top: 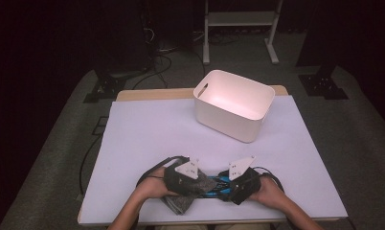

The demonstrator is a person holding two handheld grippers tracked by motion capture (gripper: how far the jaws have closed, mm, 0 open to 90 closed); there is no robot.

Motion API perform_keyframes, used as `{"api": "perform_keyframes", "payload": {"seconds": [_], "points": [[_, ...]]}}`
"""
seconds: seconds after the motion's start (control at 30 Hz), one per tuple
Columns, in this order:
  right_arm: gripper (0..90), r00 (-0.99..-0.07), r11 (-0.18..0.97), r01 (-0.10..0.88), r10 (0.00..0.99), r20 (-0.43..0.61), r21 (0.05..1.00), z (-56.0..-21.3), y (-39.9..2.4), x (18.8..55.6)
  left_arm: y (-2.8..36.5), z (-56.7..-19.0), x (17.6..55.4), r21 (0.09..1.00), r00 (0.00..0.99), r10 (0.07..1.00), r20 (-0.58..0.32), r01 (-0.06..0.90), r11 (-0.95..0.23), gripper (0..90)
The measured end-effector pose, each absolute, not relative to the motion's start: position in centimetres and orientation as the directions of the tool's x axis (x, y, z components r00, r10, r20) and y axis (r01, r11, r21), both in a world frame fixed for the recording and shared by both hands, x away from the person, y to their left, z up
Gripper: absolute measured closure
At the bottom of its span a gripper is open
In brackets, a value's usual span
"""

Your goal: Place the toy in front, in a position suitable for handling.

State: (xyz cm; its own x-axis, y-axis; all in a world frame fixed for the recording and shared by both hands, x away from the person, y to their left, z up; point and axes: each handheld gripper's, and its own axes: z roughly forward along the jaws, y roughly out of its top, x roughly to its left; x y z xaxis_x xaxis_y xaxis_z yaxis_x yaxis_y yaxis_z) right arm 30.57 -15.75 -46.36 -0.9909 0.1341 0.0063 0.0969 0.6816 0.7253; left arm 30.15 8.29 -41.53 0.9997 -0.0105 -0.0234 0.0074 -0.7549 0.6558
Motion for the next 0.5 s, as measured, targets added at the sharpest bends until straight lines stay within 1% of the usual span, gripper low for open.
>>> {"api": "perform_keyframes", "payload": {"seconds": [0.13, 0.2, 0.23, 0.3, 0.4, 0.5], "points": [[20.7, -0.991, 0.684, 0.095, 0.134, 0.004, 0.723, -46.3, -15.7, 30.6, 9.5, -41.8, 30.7, 0.653, 0.999, 0.026, -0.032, 0.04, -0.756, 73.8], [20.7, -0.991, 0.684, 0.097, 0.135, 0.005, 0.723, -46.3, -15.7, 30.6, 10.6, -42.1, 31.1, 0.642, 0.997, 0.075, -0.037, 0.081, -0.763, 74.0], [20.6, -0.99, 0.686, 0.099, 0.138, 0.005, 0.721, -46.3, -15.7, 30.6, 10.9, -42.3, 31.2, 0.651, 0.995, 0.083, -0.048, 0.095, -0.754, 74.1], [20.3, -0.99, 0.691, 0.1, 0.141, 0.002, 0.716, -46.2, -15.6, 30.5, 11.3, -42.5, 31.3, 0.668, 0.994, 0.091, -0.064, 0.111, -0.736, 74.1], [19.6, -0.987, 0.716, 0.114, 0.16, -0.003, 0.689, -45.8, -15.4, 30.3, 11.1, -42.4, 31.2, 0.66, 0.994, 0.089, -0.058, 0.105, -0.744, 74.0], [19.2, -0.987, 0.715, 0.107, 0.158, -0.01, 0.691, -45.5, -15.9, 30.2, 11.2, -42.5, 31.3, 0.663, 0.994, 0.087, -0.064, 0.108, -0.74, 74.1]]}}
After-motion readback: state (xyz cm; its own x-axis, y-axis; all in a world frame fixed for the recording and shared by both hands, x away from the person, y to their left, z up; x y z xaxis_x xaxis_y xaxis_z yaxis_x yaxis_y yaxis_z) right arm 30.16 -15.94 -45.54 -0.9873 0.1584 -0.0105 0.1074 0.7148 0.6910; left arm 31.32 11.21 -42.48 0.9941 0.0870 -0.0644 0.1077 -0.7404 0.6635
